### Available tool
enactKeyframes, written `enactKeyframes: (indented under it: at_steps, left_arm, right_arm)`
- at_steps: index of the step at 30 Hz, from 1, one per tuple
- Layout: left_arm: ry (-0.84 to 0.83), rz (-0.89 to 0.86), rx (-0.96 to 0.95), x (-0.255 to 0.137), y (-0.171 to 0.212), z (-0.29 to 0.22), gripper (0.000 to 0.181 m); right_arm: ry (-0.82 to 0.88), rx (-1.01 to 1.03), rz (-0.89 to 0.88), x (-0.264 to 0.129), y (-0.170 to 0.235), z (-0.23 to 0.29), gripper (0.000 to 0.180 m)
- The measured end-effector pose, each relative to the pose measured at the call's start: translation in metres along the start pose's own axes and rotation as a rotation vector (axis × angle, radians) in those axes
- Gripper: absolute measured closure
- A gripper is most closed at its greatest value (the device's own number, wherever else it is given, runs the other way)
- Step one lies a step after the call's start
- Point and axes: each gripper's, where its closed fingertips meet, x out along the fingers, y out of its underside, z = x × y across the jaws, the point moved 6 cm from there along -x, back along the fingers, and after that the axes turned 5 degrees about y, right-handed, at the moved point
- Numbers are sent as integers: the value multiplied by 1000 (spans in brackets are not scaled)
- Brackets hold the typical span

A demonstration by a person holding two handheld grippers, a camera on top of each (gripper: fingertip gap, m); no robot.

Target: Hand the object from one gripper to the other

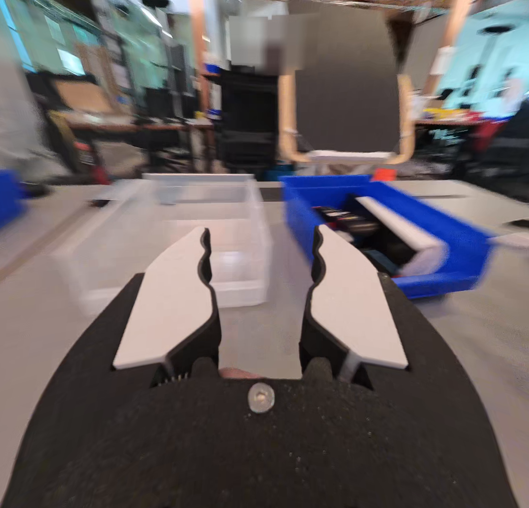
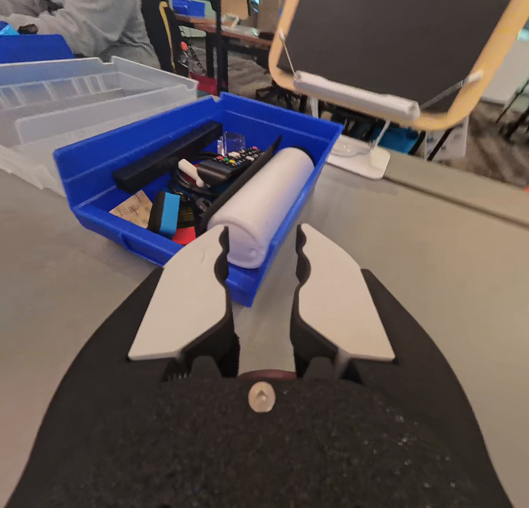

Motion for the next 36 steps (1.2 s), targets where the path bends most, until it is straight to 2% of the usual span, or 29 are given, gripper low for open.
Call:
enactKeyframes:
  at_steps: [2,5,7,9,12,16,17,19,22,26,28,30,33,34,36]
  left_arm:
    - [-107,62,73,-24,12,46,125]
    - [-69,228,-49,-26,34,102,118]
    - [-136,319,-45,-18,47,140,118]
    - [-164,386,-17,-1,57,169,119]
    - [-123,398,-59,34,59,193,123]
    - [-130,462,-52,73,67,213,147]
    - [-77,452,-78,78,68,211,167]
    - [-76,445,-116,80,70,210,178]
    - [-109,454,-96,65,70,202,178]
    - [-175,458,-109,21,70,182,178]
    - [-203,461,-115,-6,70,169,178]
    - [-236,455,-127,-33,71,157,178]
    - [-256,441,-145,-67,71,142,178]
    - [-263,435,-142,-75,71,137,178]
    - [-305,415,-122,-92,69,129,177]
  right_arm:
    - [-39,-108,-65,-3,-6,10,130]
    - [-11,-234,-118,-1,-8,31,125]
    - [23,-318,-162,0,-7,51,123]
    - [-13,-385,-134,-3,-5,76,118]
    - [-113,-374,-107,-12,-2,113,120]
    - [-313,-248,-38,-22,11,159,127]
    - [-361,-223,4,-22,15,170,127]
    - [-430,-165,91,-19,21,189,126]
    - [-468,-91,138,-8,12,208,126]
    - [-364,-31,151,19,-7,222,126]
    - [-288,13,185,34,-11,230,139]
    - [-284,48,218,45,-10,242,139]
    - [-347,76,275,50,-6,268,146]
    - [-335,58,280,50,-5,273,138]
    - [-293,32,292,46,-9,276,148]
